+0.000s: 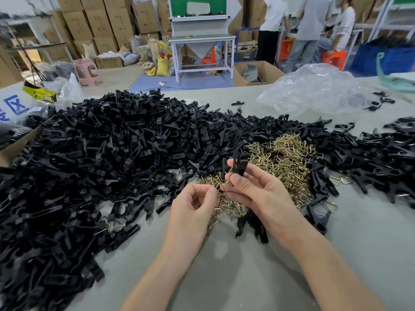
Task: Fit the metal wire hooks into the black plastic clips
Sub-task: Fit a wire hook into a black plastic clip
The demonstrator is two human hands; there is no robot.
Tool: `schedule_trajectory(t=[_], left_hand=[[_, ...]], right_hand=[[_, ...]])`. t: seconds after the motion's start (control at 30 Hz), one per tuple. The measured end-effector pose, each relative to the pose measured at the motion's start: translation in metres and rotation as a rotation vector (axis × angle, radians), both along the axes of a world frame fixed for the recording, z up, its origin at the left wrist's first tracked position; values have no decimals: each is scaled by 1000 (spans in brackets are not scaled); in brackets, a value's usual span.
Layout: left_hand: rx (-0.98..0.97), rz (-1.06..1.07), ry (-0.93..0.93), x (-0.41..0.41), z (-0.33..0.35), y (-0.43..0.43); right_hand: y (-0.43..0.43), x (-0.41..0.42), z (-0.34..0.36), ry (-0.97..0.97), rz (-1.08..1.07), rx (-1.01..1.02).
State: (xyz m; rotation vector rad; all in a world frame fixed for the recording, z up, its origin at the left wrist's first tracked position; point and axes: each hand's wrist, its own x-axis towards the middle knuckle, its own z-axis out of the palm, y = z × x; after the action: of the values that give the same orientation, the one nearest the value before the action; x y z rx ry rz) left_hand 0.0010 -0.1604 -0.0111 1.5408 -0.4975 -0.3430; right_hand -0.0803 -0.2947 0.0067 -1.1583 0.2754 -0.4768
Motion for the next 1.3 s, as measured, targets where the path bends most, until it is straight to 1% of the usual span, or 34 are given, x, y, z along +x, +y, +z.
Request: schedule_trajectory(t=[0.07, 0.17, 0.27, 0.33, 0.47, 0.5, 0.57, 0.6, 0.63, 0.7, 0.8, 0.93, 1.03, 1.13, 1.3], left_hand=[[21, 0, -107, -1, 0, 0], [53, -12, -219, -3, -1, 2], [168, -16, -444, -3, -2, 5], [216, 2, -552, -4, -2, 6], [241, 58, -646, -3, -3, 7], [254, 66, -659, -2, -4, 7], [256, 112, -693, -1, -2, 7], [230, 147, -681, 0, 0, 7], [186, 179, -631, 0, 3, 8], [74, 211, -444, 1, 8, 9], [-60, 208, -164, 2, 14, 11], [-167, 153, 49, 5, 16, 12], [-163, 136, 112, 4, 13, 10], [-130, 134, 124, 1, 10, 7], [-95, 163, 78, 1, 6, 5]], right_hand=[[-1, 0, 0, -22, 6, 74], [-1, 1, 0, -63, 42, 160], [2, 2, 0, -84, 62, 203], [3, 3, -2, -79, 60, 202], [2, 4, -5, -63, 29, 132], [2, 3, -5, -57, 11, 71], [2, 2, -4, -19, -50, -118], [2, 2, -4, 5, -88, -213], [1, 2, -4, 30, -127, -293], [1, 2, -6, 88, -198, -430], [2, 3, -11, 149, -262, -641], [6, 2, -17, 169, -272, -891], [9, 2, -19, 149, -274, -1023], [12, 2, -21, 132, -244, -1050], [12, 2, -22, 105, -255, -1054]])
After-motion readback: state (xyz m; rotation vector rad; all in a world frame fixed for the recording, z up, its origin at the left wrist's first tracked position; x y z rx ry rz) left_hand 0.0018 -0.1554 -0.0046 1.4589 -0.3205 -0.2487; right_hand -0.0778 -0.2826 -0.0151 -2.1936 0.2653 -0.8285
